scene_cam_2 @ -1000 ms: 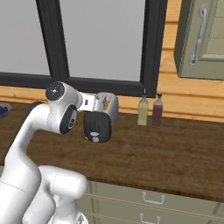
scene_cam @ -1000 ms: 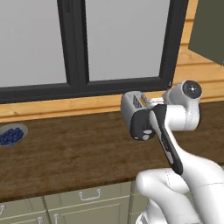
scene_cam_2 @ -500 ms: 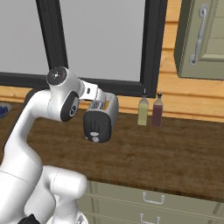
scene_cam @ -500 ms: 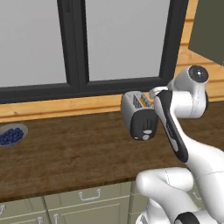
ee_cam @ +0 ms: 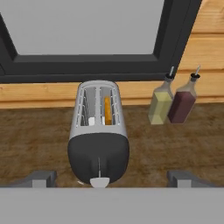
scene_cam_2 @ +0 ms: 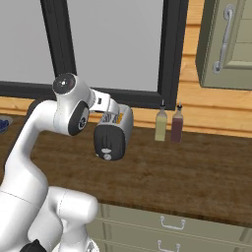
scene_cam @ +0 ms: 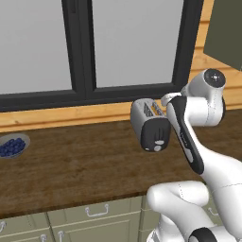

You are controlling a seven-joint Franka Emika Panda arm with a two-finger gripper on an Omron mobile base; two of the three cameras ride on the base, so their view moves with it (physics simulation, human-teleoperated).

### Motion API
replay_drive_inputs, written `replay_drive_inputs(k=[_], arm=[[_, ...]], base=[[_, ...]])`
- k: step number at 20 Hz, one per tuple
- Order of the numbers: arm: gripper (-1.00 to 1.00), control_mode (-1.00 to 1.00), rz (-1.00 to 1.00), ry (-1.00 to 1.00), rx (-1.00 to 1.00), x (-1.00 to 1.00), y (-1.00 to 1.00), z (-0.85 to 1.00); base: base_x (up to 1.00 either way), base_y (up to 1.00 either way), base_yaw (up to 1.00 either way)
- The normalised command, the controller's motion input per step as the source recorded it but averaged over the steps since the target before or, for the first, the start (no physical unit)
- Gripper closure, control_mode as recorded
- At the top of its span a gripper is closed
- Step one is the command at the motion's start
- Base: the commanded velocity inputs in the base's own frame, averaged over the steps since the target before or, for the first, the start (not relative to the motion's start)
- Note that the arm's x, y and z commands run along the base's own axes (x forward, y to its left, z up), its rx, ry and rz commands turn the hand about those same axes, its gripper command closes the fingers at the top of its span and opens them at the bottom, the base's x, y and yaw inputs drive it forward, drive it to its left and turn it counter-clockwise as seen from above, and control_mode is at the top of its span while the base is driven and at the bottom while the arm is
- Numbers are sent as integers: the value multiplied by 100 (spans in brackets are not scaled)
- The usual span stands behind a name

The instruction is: Start the toaster. Once the lever pops up, take the bread to the plate on the dining counter.

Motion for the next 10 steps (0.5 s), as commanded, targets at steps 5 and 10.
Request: replay_drive_inputs(k=[5, 10], arm=[[-100, -100, 0, 0, 0, 0, 0, 0], [-100, -100, 0, 0, 0, 0, 0, 0]], base=[[0, 0, 0], [0, 0, 0]])
